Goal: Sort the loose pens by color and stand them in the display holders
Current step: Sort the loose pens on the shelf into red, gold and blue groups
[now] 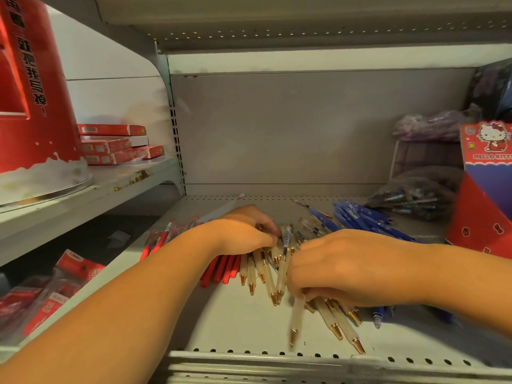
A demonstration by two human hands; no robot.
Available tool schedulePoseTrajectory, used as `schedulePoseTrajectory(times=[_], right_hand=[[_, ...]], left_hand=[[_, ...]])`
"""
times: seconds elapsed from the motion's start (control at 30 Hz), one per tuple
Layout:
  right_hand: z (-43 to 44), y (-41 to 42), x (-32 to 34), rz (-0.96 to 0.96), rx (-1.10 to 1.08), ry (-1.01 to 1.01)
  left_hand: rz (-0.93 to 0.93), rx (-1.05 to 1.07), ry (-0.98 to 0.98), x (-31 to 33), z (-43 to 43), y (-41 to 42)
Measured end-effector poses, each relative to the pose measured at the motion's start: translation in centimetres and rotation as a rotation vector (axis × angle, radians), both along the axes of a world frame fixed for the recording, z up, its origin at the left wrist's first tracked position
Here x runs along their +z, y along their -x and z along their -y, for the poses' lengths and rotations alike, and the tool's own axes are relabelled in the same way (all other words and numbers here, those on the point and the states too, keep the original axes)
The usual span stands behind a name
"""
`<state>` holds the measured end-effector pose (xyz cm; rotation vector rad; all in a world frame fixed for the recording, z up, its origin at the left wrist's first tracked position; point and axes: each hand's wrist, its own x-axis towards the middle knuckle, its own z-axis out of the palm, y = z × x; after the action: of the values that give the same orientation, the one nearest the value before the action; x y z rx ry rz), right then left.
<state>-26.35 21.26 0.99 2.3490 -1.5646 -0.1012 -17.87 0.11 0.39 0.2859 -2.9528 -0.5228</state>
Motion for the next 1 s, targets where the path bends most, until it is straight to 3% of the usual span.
schedulePoseTrajectory(times=[0.2, 0.3, 0.43, 0.53, 0.6, 0.67, 0.8, 1.0], right_hand=[[0.7, 1.3, 2.4, 0.188, 0.003, 0.193], [2.2, 1.8, 3.3, 0.195, -0.11, 0.174], [5.1, 2.0, 2.6, 0.205, -0.21, 0.081], [6.2, 2.7, 1.9, 0.232, -0.351, 0.127], [6.2, 3.2, 1.7, 0.339, -0.554, 0.107], [6.0, 3.7, 1.4, 0.527, -0.71, 0.023], [6.5, 3.5, 0.8, 0.754, -0.841, -0.104], [7.7, 3.0, 1.1, 0.887, -0.949, -0.125]], left_hand=[[-0.005, 0.032, 0.038, 0.5, 0.2, -0.8], [-0.079, 0.155, -0.036, 1.5, 0.1, -1.2], [-0.084, 0.314, 0.01, 2.6, -0.6, -1.5], [-0.04, 0.372, -0.19, 2.2, -1.3, -2.1], [0.014, 0.372, -0.32, 1.3, -2.0, -2.4], [0.053, 0.368, -0.313, 0.5, -2.3, -2.3], [0.035, 0.435, -0.354, 0.2, -3.0, -1.3], [-0.019, 0.397, -0.366, -0.1, -4.2, -1.6]])
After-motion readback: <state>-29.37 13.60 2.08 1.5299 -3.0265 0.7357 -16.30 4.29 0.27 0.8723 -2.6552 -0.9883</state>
